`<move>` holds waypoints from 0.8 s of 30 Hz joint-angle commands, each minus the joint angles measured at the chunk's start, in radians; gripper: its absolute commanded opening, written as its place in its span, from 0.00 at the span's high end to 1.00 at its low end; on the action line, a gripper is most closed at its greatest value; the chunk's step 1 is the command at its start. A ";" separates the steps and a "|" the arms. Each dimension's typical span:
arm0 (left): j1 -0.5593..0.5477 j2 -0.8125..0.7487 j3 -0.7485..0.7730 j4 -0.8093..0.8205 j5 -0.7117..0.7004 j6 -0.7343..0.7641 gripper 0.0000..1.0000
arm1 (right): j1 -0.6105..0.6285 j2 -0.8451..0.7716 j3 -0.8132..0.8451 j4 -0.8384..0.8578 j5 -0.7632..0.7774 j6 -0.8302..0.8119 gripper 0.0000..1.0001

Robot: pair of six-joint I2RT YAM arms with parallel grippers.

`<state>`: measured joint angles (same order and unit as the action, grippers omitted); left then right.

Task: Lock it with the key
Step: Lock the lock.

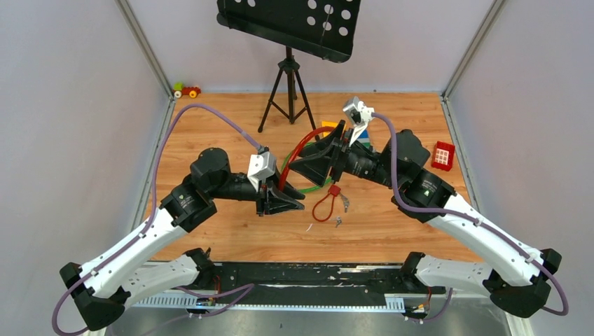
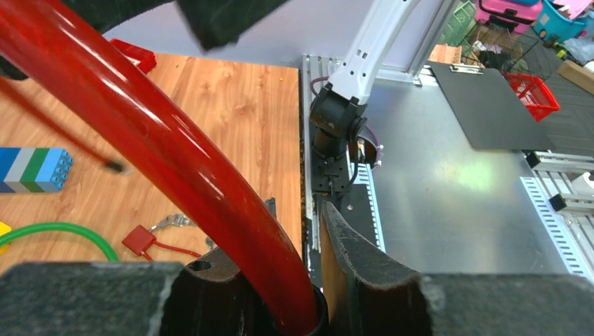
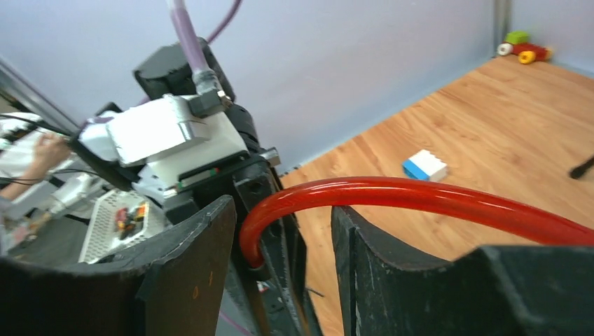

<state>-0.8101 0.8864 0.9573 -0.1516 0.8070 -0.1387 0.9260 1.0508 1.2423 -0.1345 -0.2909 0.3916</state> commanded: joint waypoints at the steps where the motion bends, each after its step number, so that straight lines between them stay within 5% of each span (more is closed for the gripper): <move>1: -0.004 -0.031 -0.005 0.067 -0.002 0.056 1.00 | -0.011 -0.028 -0.035 0.190 -0.112 0.201 0.46; 14: -0.004 -0.053 -0.017 0.092 0.011 0.097 1.00 | -0.030 0.059 -0.057 0.158 -0.019 0.364 0.50; 21: -0.004 -0.080 -0.055 0.117 0.019 0.114 1.00 | -0.032 0.040 -0.171 0.449 -0.010 0.405 1.00; 24: -0.004 -0.120 -0.088 0.146 -0.037 0.113 0.65 | -0.033 0.007 -0.184 0.495 0.001 0.384 1.00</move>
<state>-0.8085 0.8436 0.8795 -0.1261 0.7727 -0.0731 0.9073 1.1027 1.0737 0.1940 -0.3569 0.7971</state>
